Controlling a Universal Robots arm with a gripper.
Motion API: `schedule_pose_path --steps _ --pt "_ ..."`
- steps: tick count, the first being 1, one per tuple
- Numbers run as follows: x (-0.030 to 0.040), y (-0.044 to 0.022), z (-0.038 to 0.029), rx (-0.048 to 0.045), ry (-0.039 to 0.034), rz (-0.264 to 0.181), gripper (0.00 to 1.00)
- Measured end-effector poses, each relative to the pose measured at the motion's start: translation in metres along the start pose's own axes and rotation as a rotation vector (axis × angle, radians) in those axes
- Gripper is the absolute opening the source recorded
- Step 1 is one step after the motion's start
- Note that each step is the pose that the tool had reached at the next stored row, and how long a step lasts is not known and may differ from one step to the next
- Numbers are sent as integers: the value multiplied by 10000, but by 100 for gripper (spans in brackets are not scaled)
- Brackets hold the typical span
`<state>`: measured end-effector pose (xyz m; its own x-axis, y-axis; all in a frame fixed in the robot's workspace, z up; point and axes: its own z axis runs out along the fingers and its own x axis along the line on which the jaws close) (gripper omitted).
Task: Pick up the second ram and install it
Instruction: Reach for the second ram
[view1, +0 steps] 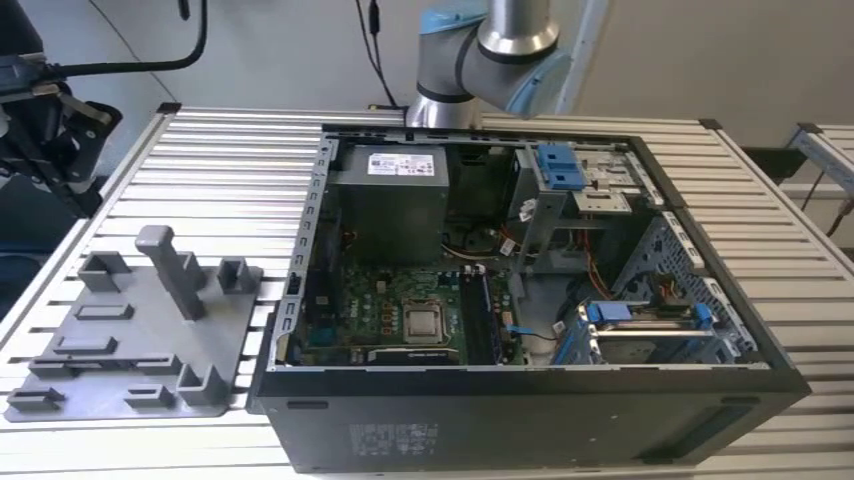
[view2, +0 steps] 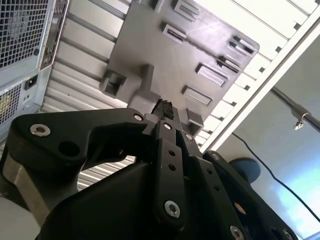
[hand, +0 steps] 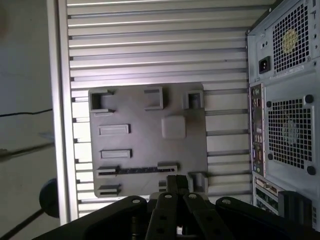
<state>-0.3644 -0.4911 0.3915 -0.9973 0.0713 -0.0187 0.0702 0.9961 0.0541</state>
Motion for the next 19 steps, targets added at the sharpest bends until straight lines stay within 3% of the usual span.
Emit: schedule_pose_path --steps 5,15,19 --pt "21 -62 22 -1 -1 2 11" --pt "336 -126 75 -3 -32 -6 11" --pt "396 -145 89 -2 -33 -29 11"
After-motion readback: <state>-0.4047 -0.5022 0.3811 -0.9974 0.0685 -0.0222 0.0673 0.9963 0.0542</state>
